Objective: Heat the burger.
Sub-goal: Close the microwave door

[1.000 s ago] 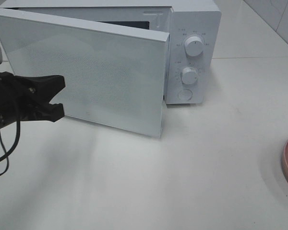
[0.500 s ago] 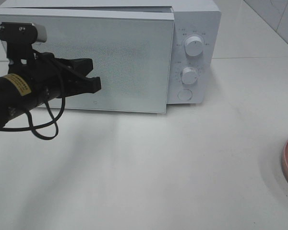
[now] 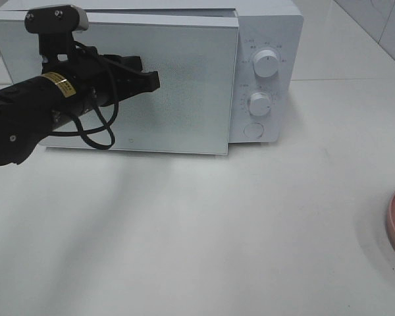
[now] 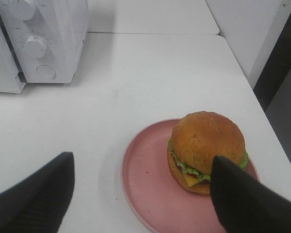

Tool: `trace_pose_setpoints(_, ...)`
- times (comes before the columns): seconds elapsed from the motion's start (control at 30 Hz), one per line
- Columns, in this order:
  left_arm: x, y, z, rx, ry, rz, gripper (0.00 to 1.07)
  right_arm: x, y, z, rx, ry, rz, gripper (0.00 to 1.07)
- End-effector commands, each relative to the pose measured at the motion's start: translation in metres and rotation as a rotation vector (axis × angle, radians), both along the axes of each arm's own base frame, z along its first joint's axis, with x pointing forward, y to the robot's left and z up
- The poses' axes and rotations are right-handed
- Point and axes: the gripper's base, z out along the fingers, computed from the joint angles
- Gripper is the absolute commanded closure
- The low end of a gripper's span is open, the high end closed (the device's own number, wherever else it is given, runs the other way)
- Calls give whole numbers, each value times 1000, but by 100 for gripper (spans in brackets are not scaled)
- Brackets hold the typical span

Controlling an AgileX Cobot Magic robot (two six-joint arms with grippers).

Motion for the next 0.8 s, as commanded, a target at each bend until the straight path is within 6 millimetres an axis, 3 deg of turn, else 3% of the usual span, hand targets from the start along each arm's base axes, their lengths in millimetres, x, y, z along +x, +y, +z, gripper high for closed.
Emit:
trace_pose_setpoints(0.03,6,-5,3,-10,-10,3,107,-4,0,0,-5,-28,-1,34)
trace_pose_setpoints(0.6,39,-22,3,-17,-10,43,107,-4,0,0,-5,-28,-2,34)
trace_pose_setpoints(0.8,44,-14,4,-18,-13,65,107,-4,0,0,-5,-28,-2,34)
